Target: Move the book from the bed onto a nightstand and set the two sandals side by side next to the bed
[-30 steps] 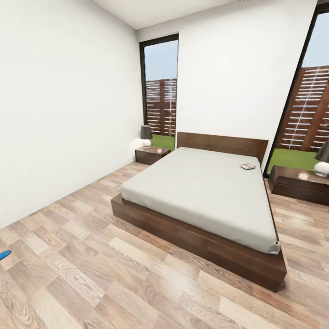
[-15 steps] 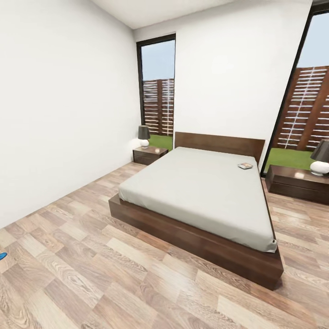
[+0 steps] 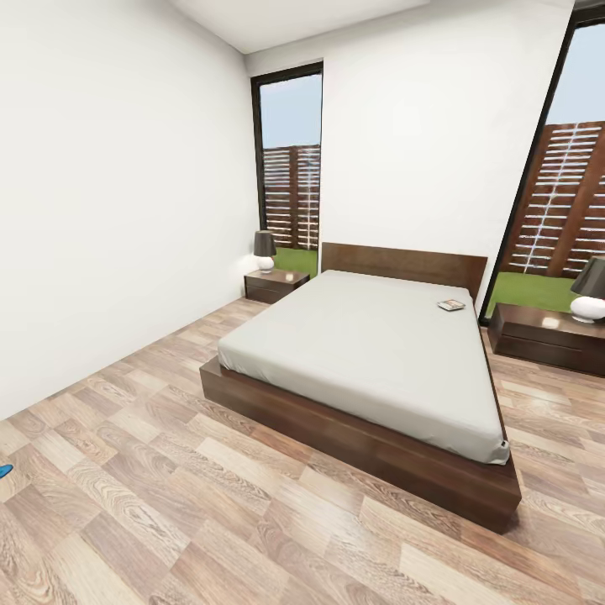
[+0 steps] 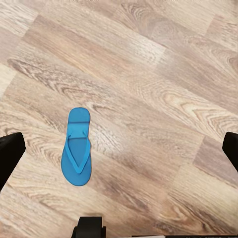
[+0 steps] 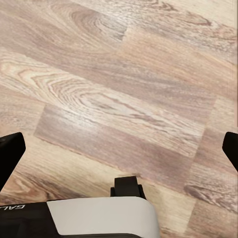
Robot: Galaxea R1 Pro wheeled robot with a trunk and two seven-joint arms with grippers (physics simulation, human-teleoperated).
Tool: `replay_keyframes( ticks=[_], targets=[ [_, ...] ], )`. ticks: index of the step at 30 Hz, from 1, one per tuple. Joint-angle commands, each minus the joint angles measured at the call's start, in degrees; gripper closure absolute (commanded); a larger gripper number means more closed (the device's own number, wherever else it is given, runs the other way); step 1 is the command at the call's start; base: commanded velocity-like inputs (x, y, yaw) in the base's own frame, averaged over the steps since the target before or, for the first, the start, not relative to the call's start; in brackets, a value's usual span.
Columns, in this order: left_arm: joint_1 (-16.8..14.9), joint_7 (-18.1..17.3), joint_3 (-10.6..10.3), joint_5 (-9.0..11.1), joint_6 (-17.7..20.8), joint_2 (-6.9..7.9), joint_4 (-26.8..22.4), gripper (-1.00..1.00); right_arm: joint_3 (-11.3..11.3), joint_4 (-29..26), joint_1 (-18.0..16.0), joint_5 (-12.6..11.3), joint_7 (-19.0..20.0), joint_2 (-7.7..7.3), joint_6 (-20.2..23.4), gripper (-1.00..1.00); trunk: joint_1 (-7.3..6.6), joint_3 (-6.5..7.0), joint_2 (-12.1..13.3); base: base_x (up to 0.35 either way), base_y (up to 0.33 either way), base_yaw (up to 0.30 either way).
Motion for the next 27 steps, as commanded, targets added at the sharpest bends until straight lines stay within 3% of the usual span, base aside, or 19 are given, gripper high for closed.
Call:
replay_keyframes(
  ticks=[1,5,6,9,12,17,24,27],
  targets=[
    [-0.01,-0.01,0.12,-0.05,-0.08,-0.04,-0.05,-1.00,-0.10,0.01,-0.02,-0.03,0.04,0.01,-0.11,-1.00,0.00,-0.05,-0.03,0.000,0.000,0.000],
    [-0.04,0.16,0.12,-0.05,0.50,0.04,-1.53,-1.00,-0.11,-0.06,-0.02,-0.03,0.10,0.00,-0.11,-1.00,0.00,-0.05,-0.03,0.000,0.000,0.000],
    [-0.36,0.21,0.12,-0.05,4.21,0.06,-4.91,-1.00,-0.12,-0.05,-0.02,-0.05,0.13,0.00,-0.11,-1.00,0.00,-0.05,-0.03,0.000,0.000,0.000],
    [-3.22,0.08,0.12,-0.04,23.44,0.12,-15.89,-1.00,-0.16,-0.07,-0.02,-0.10,0.22,-0.01,-0.09,-1.00,0.00,-0.05,-0.03,0.000,0.000,0.000],
    [-7.29,-0.56,0.14,0.16,33.24,0.18,-19.08,-1.00,-0.17,-0.07,-0.02,-0.08,0.25,-0.01,-0.10,-1.00,0.00,-0.05,-0.03,0.000,0.000,0.000],
    [-9.74,-1.83,0.20,0.19,36.32,0.22,-16.76,-1.00,-0.12,-0.07,-0.02,-0.04,0.26,-0.01,-0.11,-1.00,0.00,-0.05,-0.03,0.000,0.000,0.000],
    [-10.43,-2.13,0.26,0.14,34.58,0.21,-14.11,-1.00,0.02,-0.30,-0.02,-0.03,0.34,-0.07,-0.08,-1.00,0.00,-0.05,-0.03,0.000,0.000,0.000],
    [-11.29,-1.97,0.29,0.13,34.62,0.20,-13.86,-1.00,0.02,-0.61,-0.02,-0.03,2.44,-0.10,-0.04,-1.00,0.00,-0.05,-0.03,0.000,0.000,0.000]
  ],
)
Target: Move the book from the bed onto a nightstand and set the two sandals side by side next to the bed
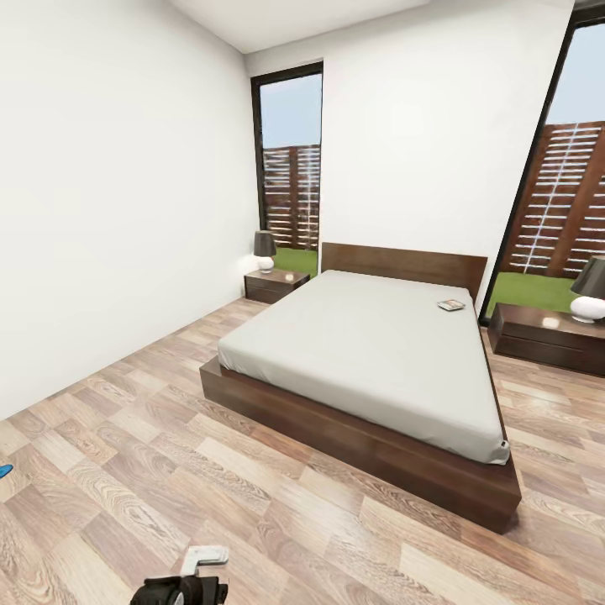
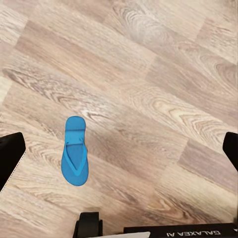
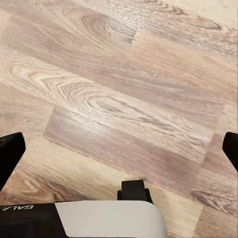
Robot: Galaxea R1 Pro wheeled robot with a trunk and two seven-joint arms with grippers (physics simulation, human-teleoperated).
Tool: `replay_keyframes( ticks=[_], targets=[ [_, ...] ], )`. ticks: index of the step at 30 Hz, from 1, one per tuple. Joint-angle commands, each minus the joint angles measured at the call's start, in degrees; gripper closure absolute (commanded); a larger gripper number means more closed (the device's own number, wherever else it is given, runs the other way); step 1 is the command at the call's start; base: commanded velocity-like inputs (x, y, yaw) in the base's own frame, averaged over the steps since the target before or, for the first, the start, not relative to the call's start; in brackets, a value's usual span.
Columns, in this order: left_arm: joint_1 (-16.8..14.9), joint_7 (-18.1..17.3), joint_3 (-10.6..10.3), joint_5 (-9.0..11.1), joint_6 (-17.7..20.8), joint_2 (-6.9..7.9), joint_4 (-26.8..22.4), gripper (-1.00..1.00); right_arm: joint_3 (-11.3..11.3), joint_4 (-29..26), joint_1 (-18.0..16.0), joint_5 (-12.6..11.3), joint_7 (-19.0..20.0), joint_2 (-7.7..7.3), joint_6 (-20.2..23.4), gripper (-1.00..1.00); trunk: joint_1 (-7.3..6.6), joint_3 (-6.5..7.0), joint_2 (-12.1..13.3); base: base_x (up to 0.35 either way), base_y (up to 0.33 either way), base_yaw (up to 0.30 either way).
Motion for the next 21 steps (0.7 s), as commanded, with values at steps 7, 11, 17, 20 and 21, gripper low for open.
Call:
replay_keyframes(
  ticks=[7,11,17,20,21],
  targets=[
    [-5.16,-0.31,0.15,0.02,1.42,0.49,5.35,-1.00,-2.20,0.40,-0.03,-9.85,33.18,-9.04,0.72,-1.00,0.00,-0.06,-0.03,0.000,0.000,0.000],
    [-5.55,-0.25,1.29,0.03,-0.82,0.73,7.46,-1.00,-2.85,0.00,-0.03,-24.55,45.66,-12.87,2.73,-1.00,0.00,-0.06,-0.03,0.000,0.000,0.000],
    [-5.62,-0.27,6.98,-0.03,-1.84,0.62,7.89,-1.00,-3.15,-10.34,-0.47,-29.87,46.49,-13.81,18.61,-1.00,0.00,-0.06,-0.03,0.000,0.000,0.000],
    [-5.62,-0.27,7.34,-0.04,-1.88,0.53,8.03,-1.00,-3.22,-18.42,-0.64,-30.07,46.16,-13.84,30.48,-1.00,0.00,-0.06,-0.03,0.000,0.000,0.000],
    [-5.62,-0.29,7.36,-0.05,-1.89,0.51,8.06,-1.00,-3.26,-19.92,-0.70,-30.09,45.90,-13.84,32.51,-1.00,0.00,-0.06,-0.03,0.000,0.000,0.000]
  ],
)
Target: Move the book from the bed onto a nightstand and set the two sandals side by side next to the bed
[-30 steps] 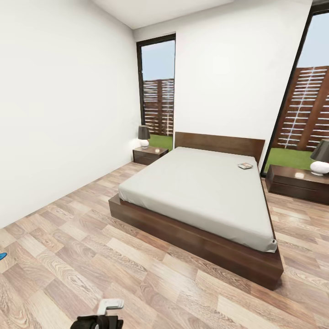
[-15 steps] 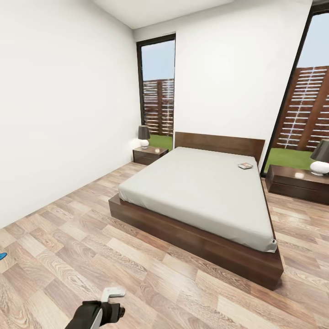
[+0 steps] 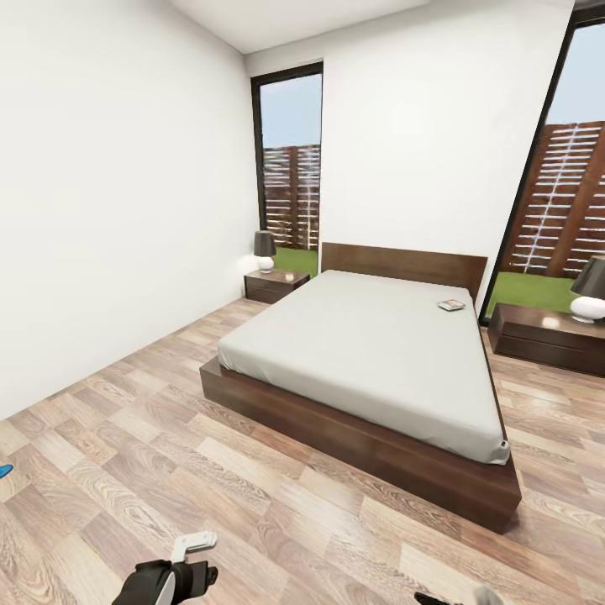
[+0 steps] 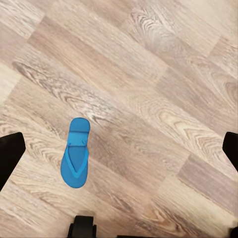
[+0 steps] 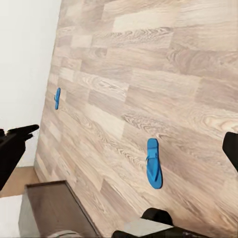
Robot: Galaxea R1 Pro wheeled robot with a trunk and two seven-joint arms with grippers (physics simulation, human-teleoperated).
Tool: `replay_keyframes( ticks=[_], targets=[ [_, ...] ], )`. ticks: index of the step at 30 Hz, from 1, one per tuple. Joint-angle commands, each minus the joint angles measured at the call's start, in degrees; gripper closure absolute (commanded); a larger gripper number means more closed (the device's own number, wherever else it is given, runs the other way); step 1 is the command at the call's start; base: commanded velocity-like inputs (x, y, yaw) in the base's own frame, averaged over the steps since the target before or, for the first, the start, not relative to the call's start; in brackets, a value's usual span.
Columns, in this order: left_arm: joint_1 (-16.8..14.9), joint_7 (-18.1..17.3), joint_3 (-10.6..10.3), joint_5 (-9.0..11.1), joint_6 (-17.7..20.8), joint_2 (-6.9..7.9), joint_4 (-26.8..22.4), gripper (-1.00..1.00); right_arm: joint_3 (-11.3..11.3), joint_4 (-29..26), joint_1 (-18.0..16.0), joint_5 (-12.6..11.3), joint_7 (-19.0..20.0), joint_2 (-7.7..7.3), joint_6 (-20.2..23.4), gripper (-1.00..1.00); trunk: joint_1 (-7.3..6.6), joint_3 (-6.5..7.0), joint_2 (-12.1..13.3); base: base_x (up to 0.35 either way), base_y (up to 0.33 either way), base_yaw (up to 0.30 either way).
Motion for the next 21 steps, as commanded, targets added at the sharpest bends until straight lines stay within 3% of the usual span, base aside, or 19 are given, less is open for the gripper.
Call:
replay_keyframes(
  ticks=[1,3,5,9,11,12,13,14,16,21],
  targets=[
    [-0.03,-0.21,0.34,-0.04,0.32,-0.11,-0.04,-1.00,-0.44,-3.53,-0.90,-0.34,-1.60,-0.05,4.75,-1.00,0.00,-0.07,-0.04,0.000,0.000,0.000],
    [-0.03,-0.21,0.36,-0.04,0.31,-0.13,-0.01,-1.00,-1.63,-5.45,-3.12,-0.48,-3.87,-0.08,7.10,-1.00,0.00,-0.07,-0.04,0.000,0.000,0.000],
    [-0.03,-0.24,0.34,-0.04,0.31,-0.15,0.01,-1.00,-4.96,-6.59,-5.52,-1.33,-5.77,-0.04,8.64,-1.00,0.00,-0.07,-0.04,0.000,0.000,0.000],
    [-0.03,-0.24,0.31,-0.06,0.31,-0.15,0.02,-1.00,-10.17,-7.08,-6.93,-2.15,-8.46,-0.02,9.49,-1.00,0.00,-0.07,-0.04,0.000,0.000,0.000],
    [-0.03,-0.24,0.30,-0.08,0.31,-0.15,0.02,-1.00,-10.89,-7.16,-7.14,-2.20,-12.25,-0.02,9.57,-1.00,0.00,-0.07,-0.04,0.000,0.000,0.000],
    [-0.03,-0.24,0.30,-0.07,0.31,-0.15,0.02,-1.00,-11.16,-7.14,-7.25,-2.21,-16.46,-0.02,9.56,-1.00,0.00,-0.07,-0.04,0.000,0.000,0.000],
    [-0.03,-0.25,0.30,-0.05,0.31,-0.15,0.02,-1.00,-11.40,-7.13,-7.34,-2.32,-24.04,0.03,9.47,-1.00,0.00,-0.07,-0.04,0.000,0.000,0.000],
    [-0.03,-0.25,0.30,-0.05,0.31,-0.15,0.02,-1.00,-11.48,-7.12,-7.38,-2.38,-28.49,0.11,9.41,-1.00,0.00,-0.07,-0.04,0.000,0.000,0.000],
    [-0.03,-0.26,0.30,-0.05,0.31,-0.15,0.02,-1.00,-11.56,-7.11,-7.41,-2.45,-32.67,0.18,9.39,-1.00,0.00,-0.07,-0.04,0.000,0.000,0.000],
    [-0.03,-0.26,0.30,-0.01,0.31,-0.17,0.09,-1.00,-11.64,-7.33,-7.44,-3.36,-36.21,0.33,9.71,-1.00,0.00,-0.07,-0.04,0.000,0.000,0.000]
  ],
)
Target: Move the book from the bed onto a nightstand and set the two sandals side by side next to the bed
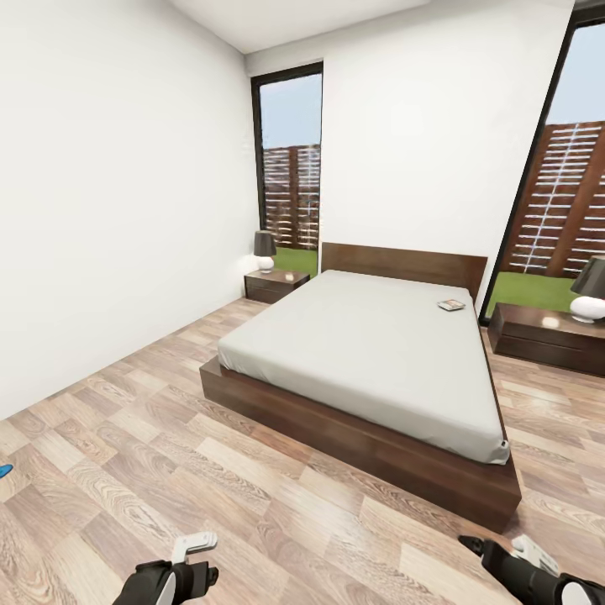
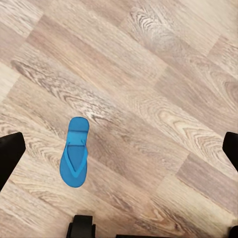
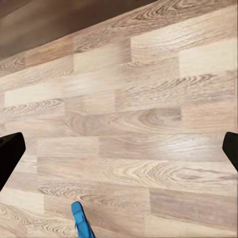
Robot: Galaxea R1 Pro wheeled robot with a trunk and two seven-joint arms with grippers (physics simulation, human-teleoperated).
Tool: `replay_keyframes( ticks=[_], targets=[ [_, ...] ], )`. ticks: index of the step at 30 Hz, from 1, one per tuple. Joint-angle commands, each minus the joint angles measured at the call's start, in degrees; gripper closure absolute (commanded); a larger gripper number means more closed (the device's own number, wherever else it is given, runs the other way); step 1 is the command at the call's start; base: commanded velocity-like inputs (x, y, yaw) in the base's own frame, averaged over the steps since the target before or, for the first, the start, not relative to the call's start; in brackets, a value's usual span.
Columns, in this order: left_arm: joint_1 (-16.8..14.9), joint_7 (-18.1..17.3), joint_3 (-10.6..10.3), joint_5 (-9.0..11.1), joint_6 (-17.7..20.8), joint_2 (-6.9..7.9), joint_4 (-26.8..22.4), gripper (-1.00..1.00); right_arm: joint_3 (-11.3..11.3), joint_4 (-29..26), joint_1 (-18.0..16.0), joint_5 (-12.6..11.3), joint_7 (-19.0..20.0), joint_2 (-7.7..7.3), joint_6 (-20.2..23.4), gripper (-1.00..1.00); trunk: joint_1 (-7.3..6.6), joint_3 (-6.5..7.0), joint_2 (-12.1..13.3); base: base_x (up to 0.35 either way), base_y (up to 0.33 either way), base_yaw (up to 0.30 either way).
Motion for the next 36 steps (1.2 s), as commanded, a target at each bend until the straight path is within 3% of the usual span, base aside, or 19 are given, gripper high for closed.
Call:
replay_keyframes(
  ticks=[1,5,10,12,22,25,26,27,31,36],
  targets=[
    [-0.03,-0.21,0.30,-0.05,0.32,-0.10,-0.02,-1.00,-0.14,-0.07,-0.04,-0.64,0.04,0.05,0.39,-1.00,0.22,-0.24,-0.44,0.000,0.000,0.000],
    [-0.03,-0.21,0.24,-0.06,0.32,-0.10,0.65,-1.00,-0.08,-0.13,-0.05,-4.66,1.12,0.02,0.80,-1.00,1.10,-0.96,-2.04,0.000,0.000,0.000],
    [-0.03,-0.21,0.21,-0.08,0.32,-0.07,1.00,-1.00,-0.05,-0.15,-0.05,-13.50,6.98,-0.18,3.78,-1.00,2.19,-1.86,-4.05,0.000,0.000,0.000],
    [-0.03,-0.21,0.24,-0.07,0.32,-0.06,1.04,-1.00,-0.09,-0.15,-0.05,-15.59,8.45,-0.25,5.76,-1.00,2.63,-2.22,-4.85,0.000,0.000,0.000],
    [-0.03,-0.21,0.37,-0.07,0.27,-0.06,1.07,-1.00,-0.12,-0.24,-0.05,-17.77,10.07,-0.48,9.91,-1.00,4.83,-4.01,-8.86,0.000,0.000,0.000],
    [-0.03,-0.21,0.38,-0.02,0.29,-0.06,1.07,-1.00,-0.17,-0.30,-0.05,-17.89,10.52,-2.31,10.11,-1.00,5.49,-4.55,-10.06,0.000,0.000,0.000],
    [-0.03,-0.21,0.40,-0.01,0.30,-0.06,1.07,-1.00,-0.16,-0.32,-0.05,-17.92,11.23,-3.01,10.38,-1.00,5.71,-4.73,-10.46,0.000,0.000,0.000],
    [-0.03,-0.21,0.39,-0.01,0.27,-0.06,1.09,-1.00,-0.12,-0.29,-0.05,-17.97,15.46,-3.87,11.75,-1.00,5.93,-4.91,-10.86,0.000,0.000,0.000],
    [-0.03,-0.21,0.38,0.00,0.25,-0.06,1.10,-1.00,0.01,-0.25,-0.05,-17.92,20.98,-4.22,12.72,-1.00,6.81,-5.63,-12.47,0.000,0.000,0.000],
    [-0.03,-0.21,0.38,0.00,0.24,-0.06,1.15,-1.00,0.03,-0.24,-0.05,-17.86,22.05,-4.28,12.88,-1.00,7.90,-6.53,-14.47,0.000,0.000,0.000]
  ],
)
